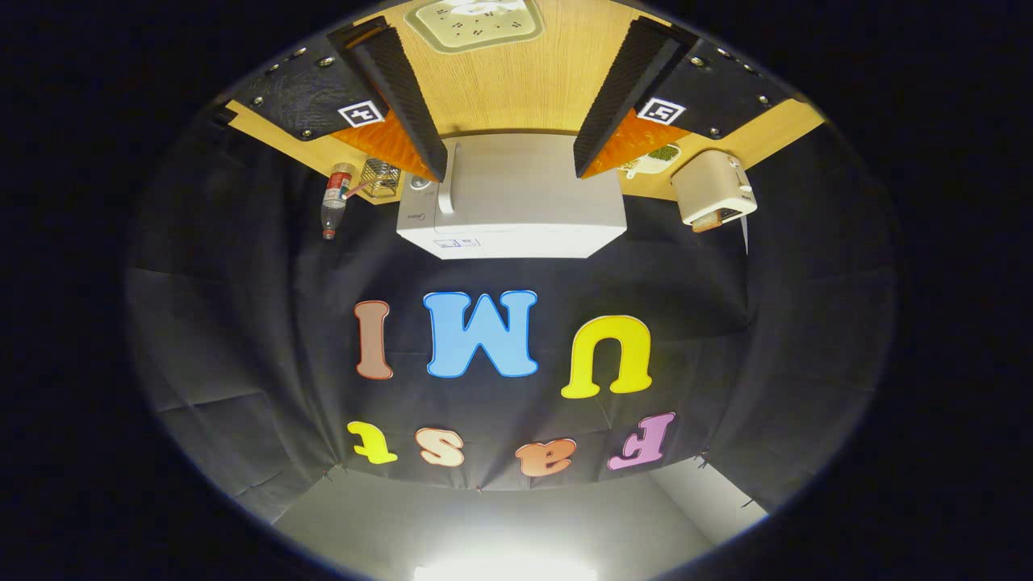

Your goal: Open the microwave, put the food inside, and close the microwave door.

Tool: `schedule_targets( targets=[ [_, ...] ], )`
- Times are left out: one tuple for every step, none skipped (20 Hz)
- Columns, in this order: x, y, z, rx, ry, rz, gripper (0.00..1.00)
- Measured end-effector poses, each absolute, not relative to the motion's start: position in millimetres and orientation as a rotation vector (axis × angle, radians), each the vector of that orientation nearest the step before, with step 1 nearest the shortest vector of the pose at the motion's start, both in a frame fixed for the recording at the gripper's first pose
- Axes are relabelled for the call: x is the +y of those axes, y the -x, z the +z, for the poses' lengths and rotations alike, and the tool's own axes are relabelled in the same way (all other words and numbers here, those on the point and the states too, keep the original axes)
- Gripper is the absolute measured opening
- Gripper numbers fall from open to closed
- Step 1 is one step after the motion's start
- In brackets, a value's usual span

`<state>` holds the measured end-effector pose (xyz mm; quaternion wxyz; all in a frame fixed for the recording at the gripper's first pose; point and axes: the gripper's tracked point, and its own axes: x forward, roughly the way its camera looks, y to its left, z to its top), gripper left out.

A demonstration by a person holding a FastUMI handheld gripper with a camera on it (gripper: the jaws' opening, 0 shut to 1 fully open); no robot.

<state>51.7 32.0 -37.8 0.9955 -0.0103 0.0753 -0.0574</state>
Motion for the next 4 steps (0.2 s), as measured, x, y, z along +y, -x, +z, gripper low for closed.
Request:
schedule_targets(
  targets=[
    [31.6, -47.0, -36.1, 0.147, 0.027, -0.118, 0.98],
    [32.4, -44.5, -36.4, 0.145, 0.035, -0.117, 0.98],
    [33.3, -42.0, -37.2, 0.149, 0.042, -0.116, 0.98],
    [34.0, -39.6, -38.4, 0.153, 0.051, -0.114, 0.98]
  ],
)
